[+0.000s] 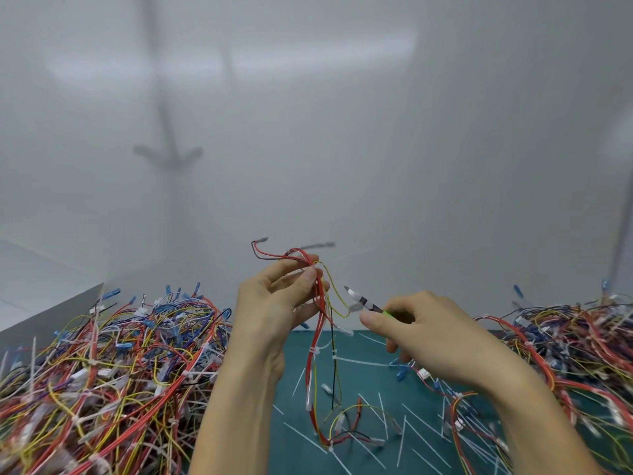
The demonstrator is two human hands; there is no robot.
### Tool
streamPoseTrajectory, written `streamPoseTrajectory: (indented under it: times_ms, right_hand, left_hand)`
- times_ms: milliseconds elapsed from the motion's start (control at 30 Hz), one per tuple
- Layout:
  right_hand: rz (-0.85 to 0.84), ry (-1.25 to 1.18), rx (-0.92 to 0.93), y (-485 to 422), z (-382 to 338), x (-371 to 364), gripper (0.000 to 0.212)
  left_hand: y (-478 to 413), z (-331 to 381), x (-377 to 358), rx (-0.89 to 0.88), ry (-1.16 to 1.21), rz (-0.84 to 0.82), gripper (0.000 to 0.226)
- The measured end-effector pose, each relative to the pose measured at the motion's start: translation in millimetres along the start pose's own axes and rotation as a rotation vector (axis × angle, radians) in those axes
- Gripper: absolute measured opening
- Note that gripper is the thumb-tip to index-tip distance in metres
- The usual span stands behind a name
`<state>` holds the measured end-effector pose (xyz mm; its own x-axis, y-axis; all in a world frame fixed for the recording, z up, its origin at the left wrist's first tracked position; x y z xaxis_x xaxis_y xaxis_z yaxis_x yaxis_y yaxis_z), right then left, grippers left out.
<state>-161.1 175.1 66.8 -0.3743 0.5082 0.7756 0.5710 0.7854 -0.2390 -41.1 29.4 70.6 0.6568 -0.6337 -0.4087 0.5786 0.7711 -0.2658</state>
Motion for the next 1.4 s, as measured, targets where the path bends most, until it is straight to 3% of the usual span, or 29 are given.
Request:
streamPoseTrajectory:
  times_ms: [100, 200, 733, 900, 1133, 1400]
  right_hand:
    - [0.062, -0.011, 0.022, 0.8, -2.6, 2.1, 0.064]
    - [0.093, -0.026, 0.062, 2.6, -8.4, 3.5, 0.062]
    - [0.064, -0.156, 0.103, -1.8, -11.5, -3.0, 0.055]
    - [0.043, -0.231, 0.11, -2.1, -12.8, -4.2, 0.067]
    - [0.041, -0.263, 0.114, -2.4, -12.7, -5.5, 0.058]
    - [0.046, -0.326, 0.105, -2.9, -11.3, -7.4, 0.046]
  left_hand:
    - [1.0, -0.9, -2.2, -0.007, -0.024, -0.024, 0.012]
    - [3.0, -1.6, -5.4, -0.017, -0.051, -0.058, 0.012]
    - [2.3, -0.5, -5.3, -0.06, -0.081, -0.058, 0.01]
    - [3.5, 1.4, -4.7, -0.085, -0.095, -0.051, 0.01]
    - [7.5, 3.3, -9.8, -0.122, -0.153, -0.069, 0.025]
    - [7.1, 1.2, -10.2, -0.159, -0.208, -0.079, 0.018]
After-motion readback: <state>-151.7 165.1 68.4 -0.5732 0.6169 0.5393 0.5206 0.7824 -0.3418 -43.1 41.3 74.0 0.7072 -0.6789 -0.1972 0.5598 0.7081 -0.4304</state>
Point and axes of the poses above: each hand's wrist, its own y-axis away from the middle knuckle, its own x-axis out of the back of the hand, z = x × y, the point moved 1 cm from there along -y, towards the middle knuckle, and after that the axes turned 2 degrees about y, right-handed, at the moved point
